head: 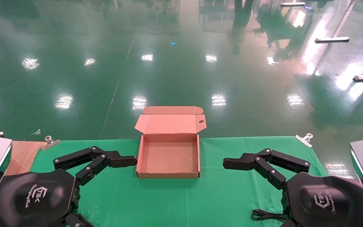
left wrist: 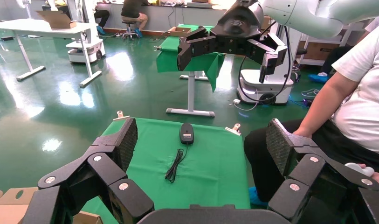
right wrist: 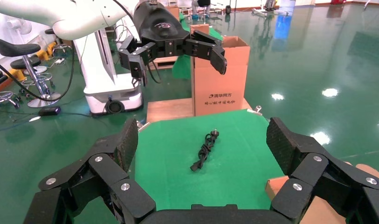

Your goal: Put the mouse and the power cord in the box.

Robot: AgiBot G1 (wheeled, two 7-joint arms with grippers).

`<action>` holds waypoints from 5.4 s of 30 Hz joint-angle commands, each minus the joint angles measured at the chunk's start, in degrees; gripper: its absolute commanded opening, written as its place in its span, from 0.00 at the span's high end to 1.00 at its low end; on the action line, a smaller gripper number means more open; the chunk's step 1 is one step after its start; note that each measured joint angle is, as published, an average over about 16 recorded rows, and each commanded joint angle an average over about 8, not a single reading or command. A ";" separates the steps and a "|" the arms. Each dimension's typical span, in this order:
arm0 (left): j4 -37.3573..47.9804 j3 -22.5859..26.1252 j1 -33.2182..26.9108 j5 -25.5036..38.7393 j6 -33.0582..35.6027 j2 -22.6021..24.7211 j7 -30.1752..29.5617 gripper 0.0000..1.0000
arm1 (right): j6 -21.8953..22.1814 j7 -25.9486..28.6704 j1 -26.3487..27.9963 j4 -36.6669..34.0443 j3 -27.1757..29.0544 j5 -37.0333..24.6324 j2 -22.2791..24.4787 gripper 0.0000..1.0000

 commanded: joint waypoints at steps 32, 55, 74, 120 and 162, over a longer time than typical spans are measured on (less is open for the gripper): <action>0.51 0.55 0.33 0.86 0.37 0.22 0.46 0.00 | -0.45 -1.34 0.41 -0.83 -0.87 -2.60 0.00 0.00; 27.64 21.12 -16.71 35.63 3.82 6.76 17.78 0.00 | -1.68 -19.98 23.08 -12.70 -22.90 -52.95 -8.17 0.00; 55.91 33.59 -30.47 61.86 -10.66 21.85 37.10 0.00 | 12.66 -35.84 26.95 -40.55 -30.75 -70.20 -23.37 0.00; 72.96 33.18 -30.47 61.98 -23.22 28.10 46.32 1.00 | 25.31 -53.88 31.41 -72.13 -30.00 -69.69 -36.01 1.00; 73.34 33.44 -31.81 62.34 -19.60 28.57 47.22 1.00 | 22.80 -56.60 33.56 -73.54 -29.46 -68.94 -34.75 1.00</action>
